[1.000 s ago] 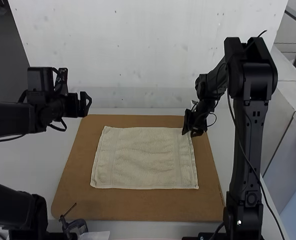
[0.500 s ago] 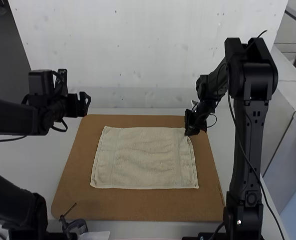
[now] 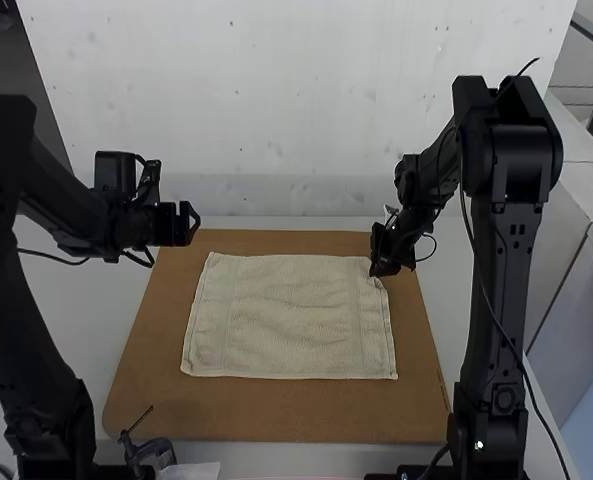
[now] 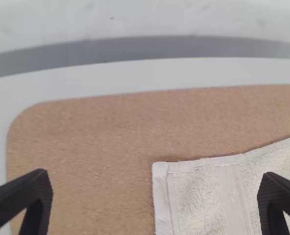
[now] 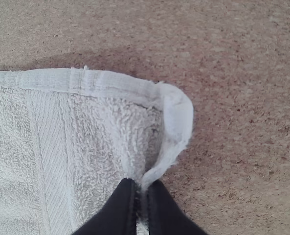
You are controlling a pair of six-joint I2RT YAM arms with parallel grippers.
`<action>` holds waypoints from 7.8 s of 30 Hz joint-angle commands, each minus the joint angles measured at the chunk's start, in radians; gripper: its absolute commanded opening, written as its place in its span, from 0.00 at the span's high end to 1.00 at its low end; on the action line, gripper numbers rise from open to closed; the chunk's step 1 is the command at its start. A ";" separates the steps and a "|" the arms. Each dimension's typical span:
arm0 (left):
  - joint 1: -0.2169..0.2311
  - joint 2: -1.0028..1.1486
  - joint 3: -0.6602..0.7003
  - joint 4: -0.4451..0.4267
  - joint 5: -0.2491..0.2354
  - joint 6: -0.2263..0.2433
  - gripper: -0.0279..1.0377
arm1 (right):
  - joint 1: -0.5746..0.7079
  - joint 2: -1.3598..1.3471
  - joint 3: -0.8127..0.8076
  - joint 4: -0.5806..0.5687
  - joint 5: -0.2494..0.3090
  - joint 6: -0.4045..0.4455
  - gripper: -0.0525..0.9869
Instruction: Fold the towel.
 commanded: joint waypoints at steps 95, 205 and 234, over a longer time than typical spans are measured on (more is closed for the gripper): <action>-0.066 0.459 0.575 -0.505 0.040 0.102 0.96 | -0.081 -0.030 0.097 0.067 -0.173 0.015 0.92; -0.040 -0.313 0.041 -0.566 -0.004 0.131 0.05 | -0.059 -0.492 -0.343 -0.334 -0.127 -0.165 0.06; -0.035 -0.389 0.005 -0.583 0.009 0.138 0.05 | -0.001 -0.170 -0.228 -0.307 -0.131 -0.148 0.06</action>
